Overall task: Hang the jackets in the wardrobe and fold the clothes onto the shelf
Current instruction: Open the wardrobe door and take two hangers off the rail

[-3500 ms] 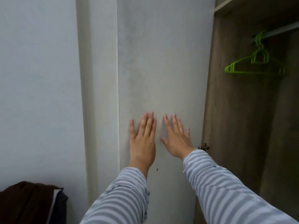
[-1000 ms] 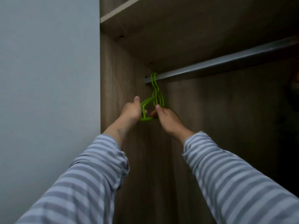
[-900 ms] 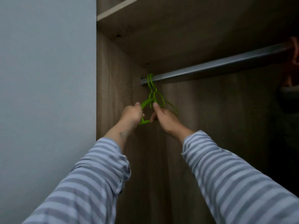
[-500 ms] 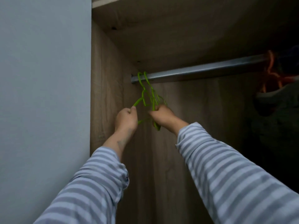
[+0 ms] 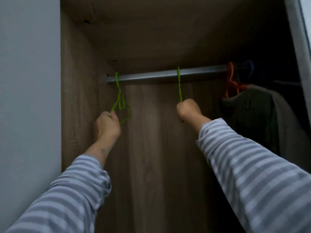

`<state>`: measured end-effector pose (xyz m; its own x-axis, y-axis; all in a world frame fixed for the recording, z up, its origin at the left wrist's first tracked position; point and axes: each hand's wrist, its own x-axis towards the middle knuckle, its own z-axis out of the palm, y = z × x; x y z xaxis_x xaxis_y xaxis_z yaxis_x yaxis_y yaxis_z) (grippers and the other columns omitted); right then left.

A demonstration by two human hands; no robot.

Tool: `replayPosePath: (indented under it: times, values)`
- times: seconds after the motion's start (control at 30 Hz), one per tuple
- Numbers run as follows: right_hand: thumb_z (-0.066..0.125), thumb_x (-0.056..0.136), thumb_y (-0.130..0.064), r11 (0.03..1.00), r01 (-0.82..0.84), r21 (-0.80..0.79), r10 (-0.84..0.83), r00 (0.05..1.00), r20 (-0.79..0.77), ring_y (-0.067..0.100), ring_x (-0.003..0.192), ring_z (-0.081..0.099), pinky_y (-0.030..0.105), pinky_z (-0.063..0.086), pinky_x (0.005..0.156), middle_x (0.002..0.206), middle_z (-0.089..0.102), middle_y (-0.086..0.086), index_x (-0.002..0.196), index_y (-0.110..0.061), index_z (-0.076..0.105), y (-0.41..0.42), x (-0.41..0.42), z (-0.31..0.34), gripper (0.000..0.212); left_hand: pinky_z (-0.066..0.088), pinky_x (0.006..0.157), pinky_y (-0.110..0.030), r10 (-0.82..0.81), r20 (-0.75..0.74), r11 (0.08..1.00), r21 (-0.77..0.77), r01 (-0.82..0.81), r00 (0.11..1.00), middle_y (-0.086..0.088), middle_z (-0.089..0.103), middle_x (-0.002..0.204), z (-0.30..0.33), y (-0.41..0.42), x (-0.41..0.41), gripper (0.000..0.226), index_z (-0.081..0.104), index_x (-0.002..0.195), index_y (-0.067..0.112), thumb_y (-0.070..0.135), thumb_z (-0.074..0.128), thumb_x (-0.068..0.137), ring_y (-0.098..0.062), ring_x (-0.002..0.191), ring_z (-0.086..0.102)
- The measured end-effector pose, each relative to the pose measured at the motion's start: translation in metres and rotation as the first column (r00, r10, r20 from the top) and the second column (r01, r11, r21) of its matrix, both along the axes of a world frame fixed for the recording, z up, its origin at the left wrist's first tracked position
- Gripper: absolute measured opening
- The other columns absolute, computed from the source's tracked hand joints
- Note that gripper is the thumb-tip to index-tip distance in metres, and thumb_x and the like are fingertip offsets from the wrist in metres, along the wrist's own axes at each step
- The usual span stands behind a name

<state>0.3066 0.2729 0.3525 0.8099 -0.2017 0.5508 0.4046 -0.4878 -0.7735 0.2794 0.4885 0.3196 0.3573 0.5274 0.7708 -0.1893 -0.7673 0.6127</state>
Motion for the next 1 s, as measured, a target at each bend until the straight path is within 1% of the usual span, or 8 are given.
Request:
replayPosePath:
  times: [0.07,0.17,0.23,0.4,0.6,0.73,0.9,1.0]
  values:
    - [0.043,0.09,-0.014,1.0,0.001,-0.026,-0.001,1.0,-0.024,0.037,0.103,0.063,0.032,0.044,0.076,0.111,0.067,0.023,0.092,0.002,0.066,-0.004,0.0,-0.006,0.028,0.042,0.08,-0.04,-0.027,0.032,1.0,0.008,0.027,0.999,-0.031,0.062,0.108,0.003,-0.001,-0.001,0.037,0.061,0.098,-0.004,0.026,0.039,0.1,-0.043,0.103,0.057]
    - [0.04,0.092,-0.019,1.0,0.007,-0.002,-0.007,1.0,-0.007,0.037,0.103,0.062,0.036,0.047,0.083,0.11,0.067,0.021,0.108,-0.001,0.063,-0.001,-0.003,-0.013,0.033,0.042,0.076,-0.039,-0.055,0.106,0.998,0.023,0.053,0.993,-0.03,0.063,0.104,0.01,-0.01,-0.006,0.036,0.061,0.096,-0.003,0.026,0.04,0.1,-0.042,0.1,0.057]
    - [0.039,0.094,-0.021,0.999,0.04,-0.012,-0.04,0.999,-0.009,0.036,0.106,0.061,0.035,0.045,0.085,0.112,0.067,0.019,0.112,-0.003,0.062,0.001,-0.005,-0.015,0.034,0.042,0.077,-0.039,-0.067,0.13,0.997,0.032,0.063,0.989,-0.029,0.063,0.105,0.013,-0.02,-0.01,0.036,0.061,0.096,-0.001,0.027,0.039,0.1,-0.042,0.1,0.057]
    - [0.04,0.097,-0.022,0.997,0.077,-0.028,-0.076,0.997,0.019,0.038,0.117,0.055,0.035,0.044,0.09,0.127,0.059,0.02,0.12,0.0,0.059,0.003,-0.012,-0.021,0.037,0.044,0.078,-0.039,-0.059,0.084,0.998,0.034,0.057,0.995,-0.026,0.064,0.105,-0.01,-0.038,-0.021,0.036,0.061,0.096,0.002,0.03,0.038,0.1,-0.041,0.101,0.058]
    - [0.042,0.096,-0.016,0.995,0.098,-0.011,-0.098,0.994,0.044,0.038,0.118,0.055,0.038,0.046,0.091,0.127,0.059,0.02,0.121,0.0,0.06,-0.004,-0.021,-0.032,0.034,0.044,0.077,-0.037,0.006,-0.019,0.998,-0.066,-0.007,1.0,-0.024,0.065,0.104,-0.064,-0.054,-0.041,0.035,0.062,0.095,0.006,0.032,0.039,0.099,-0.04,0.1,0.059]
    - [0.046,0.095,-0.014,0.999,0.039,0.0,-0.039,0.994,0.1,0.038,0.121,0.054,0.038,0.045,0.095,0.127,0.059,0.021,0.121,0.0,0.059,-0.018,-0.029,-0.04,0.032,0.037,0.07,-0.032,0.083,-0.081,0.991,-0.101,-0.091,0.993,-0.02,0.066,0.102,-0.09,-0.08,-0.064,0.035,0.061,0.095,0.011,0.035,0.037,0.1,-0.038,0.098,0.059]
    - [0.047,0.091,-0.009,0.986,-0.141,0.085,0.117,0.962,0.245,0.036,0.117,0.055,0.036,0.044,0.091,0.123,0.061,0.017,0.128,-0.012,0.053,-0.035,-0.037,-0.063,0.038,0.033,0.069,-0.031,0.186,-0.101,0.971,-0.136,-0.198,0.977,-0.019,0.066,0.099,-0.121,-0.121,-0.096,0.033,0.059,0.088,0.012,0.034,0.038,0.099,-0.037,0.097,0.059]
    - [0.051,0.091,-0.014,0.96,-0.234,0.154,0.187,0.945,0.267,0.029,0.128,0.047,0.034,0.038,0.101,0.139,0.051,0.012,0.147,-0.013,0.031,-0.037,-0.046,-0.089,0.059,0.032,0.066,-0.03,0.233,-0.117,0.953,-0.171,-0.251,0.965,-0.017,0.065,0.093,-0.142,-0.151,-0.118,0.03,0.053,0.081,0.016,0.034,0.038,0.099,-0.036,0.093,0.059]
